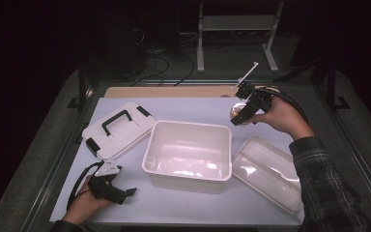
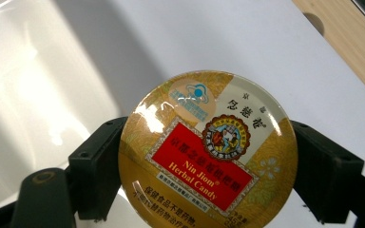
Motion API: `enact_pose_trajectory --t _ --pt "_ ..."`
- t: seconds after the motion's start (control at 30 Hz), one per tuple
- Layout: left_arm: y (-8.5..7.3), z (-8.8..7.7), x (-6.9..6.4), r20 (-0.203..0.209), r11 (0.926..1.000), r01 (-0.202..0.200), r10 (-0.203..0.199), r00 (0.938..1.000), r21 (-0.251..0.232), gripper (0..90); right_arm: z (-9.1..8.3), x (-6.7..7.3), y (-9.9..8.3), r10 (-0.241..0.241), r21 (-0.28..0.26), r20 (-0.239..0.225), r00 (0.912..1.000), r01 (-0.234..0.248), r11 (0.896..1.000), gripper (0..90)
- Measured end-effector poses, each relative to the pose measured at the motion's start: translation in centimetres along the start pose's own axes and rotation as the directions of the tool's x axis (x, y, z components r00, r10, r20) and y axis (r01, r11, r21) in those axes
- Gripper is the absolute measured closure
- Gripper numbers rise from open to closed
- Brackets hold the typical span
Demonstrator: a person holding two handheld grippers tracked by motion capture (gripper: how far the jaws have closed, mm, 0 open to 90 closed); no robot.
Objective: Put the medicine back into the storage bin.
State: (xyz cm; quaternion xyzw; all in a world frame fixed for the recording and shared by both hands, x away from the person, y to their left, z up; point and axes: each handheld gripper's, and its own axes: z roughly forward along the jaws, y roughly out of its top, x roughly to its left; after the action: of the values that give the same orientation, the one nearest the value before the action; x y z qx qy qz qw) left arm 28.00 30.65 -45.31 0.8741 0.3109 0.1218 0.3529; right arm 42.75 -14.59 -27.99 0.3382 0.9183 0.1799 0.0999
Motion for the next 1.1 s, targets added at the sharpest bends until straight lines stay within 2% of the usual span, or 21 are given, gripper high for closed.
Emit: enact_pose_trajectory --t 0.1,0.2,0.23,0.27,0.3,0.33,0.37,0.4,0.5,0.7,0.87,0.93,0.97,1.0,1.1 --pt "0.0 0.0 0.0 0.000 1.0000 -0.001 0.001 1.0000 0.001 0.0 -0.3 0.7 0.1 -0.013 -0.003 -0.010 0.9999 0.013 1.000 19.8" --pt "0.0 0.0 0.0 0.000 1.0000 -0.001 0.001 1.0000 0.000 0.0 -0.7 1.8 0.1 -0.050 -0.012 -0.013 0.9986 0.050 0.999 19.8" --pt "0.0 0.0 0.0 0.000 1.0000 -0.001 0.001 1.0000 0.000 0.0 -0.9 2.7 0.2 -0.075 -0.017 -0.017 0.9970 0.075 0.997 19.8" --pt "0.0 0.0 0.0 0.000 1.0000 -0.001 0.001 1.0000 0.000 0.0 -0.9 2.7 0.2 -0.075 -0.017 -0.017 0.9970 0.075 0.997 19.8" --pt "0.0 0.0 0.0 0.000 1.0000 -0.001 0.001 1.0000 0.001 0.0 -0.9 3.0 0.3 -0.089 -0.018 -0.019 0.9959 0.088 0.996 19.8" --pt "0.0 0.0 0.0 0.000 1.0000 -0.001 0.001 1.0000 0.001 0.0 -1.1 3.9 0.4 -0.117 -0.021 -0.027 0.9927 0.117 0.993 19.8" --pt "0.0 0.0 0.0 0.000 1.0000 -0.001 0.001 1.0000 0.001 0.0 -1.1 3.9 0.4 -0.117 -0.021 -0.027 0.9927 0.117 0.993 19.8" --pt "0.0 0.0 0.0 0.000 1.0000 -0.001 0.001 1.0000 0.001 0.0 -1.1 4.6 0.5 -0.138 -0.027 -0.034 0.9898 0.137 0.990 19.7" --pt "0.0 0.0 0.0 0.000 1.0000 -0.001 0.001 1.0000 0.001 0.0 -1.1 5.4 0.5 -0.151 -0.035 -0.053 0.9871 0.149 0.988 19.8" --pt "0.0 0.0 0.0 -0.001 1.0000 0.000 0.000 1.0000 0.000 0.0 -0.3 7.4 0.7 -0.208 -0.025 -0.087 0.9741 0.207 0.978 19.7" --pt "0.0 0.0 0.0 -0.001 1.0000 0.001 -0.001 1.0000 -0.001 0.0 0.5 8.2 0.7 -0.231 -0.015 -0.104 0.9674 0.231 0.973 19.7" --pt "0.0 0.0 0.0 -0.001 1.0000 0.002 -0.002 1.0000 -0.002 0.0 1.0 8.7 0.6 -0.246 -0.019 -0.123 0.9614 0.246 0.969 19.7" --pt "0.0 0.0 0.0 -0.001 1.0000 0.002 -0.002 1.0000 -0.002 0.0 1.0 8.7 0.6 -0.246 -0.019 -0.123 0.9614 0.246 0.969 19.7" --pt "0.0 0.0 0.0 -0.001 1.0000 0.002 -0.002 1.0000 -0.002 0.0 1.4 9.0 0.7 -0.255 -0.016 -0.137 0.9570 0.256 0.967 19.7" --pt "0.0 0.0 0.0 -0.001 1.0000 0.002 -0.002 1.0000 -0.002 0.0 1.9 9.4 0.6 -0.263 -0.002 -0.149 0.9532 0.266 0.964 19.7"
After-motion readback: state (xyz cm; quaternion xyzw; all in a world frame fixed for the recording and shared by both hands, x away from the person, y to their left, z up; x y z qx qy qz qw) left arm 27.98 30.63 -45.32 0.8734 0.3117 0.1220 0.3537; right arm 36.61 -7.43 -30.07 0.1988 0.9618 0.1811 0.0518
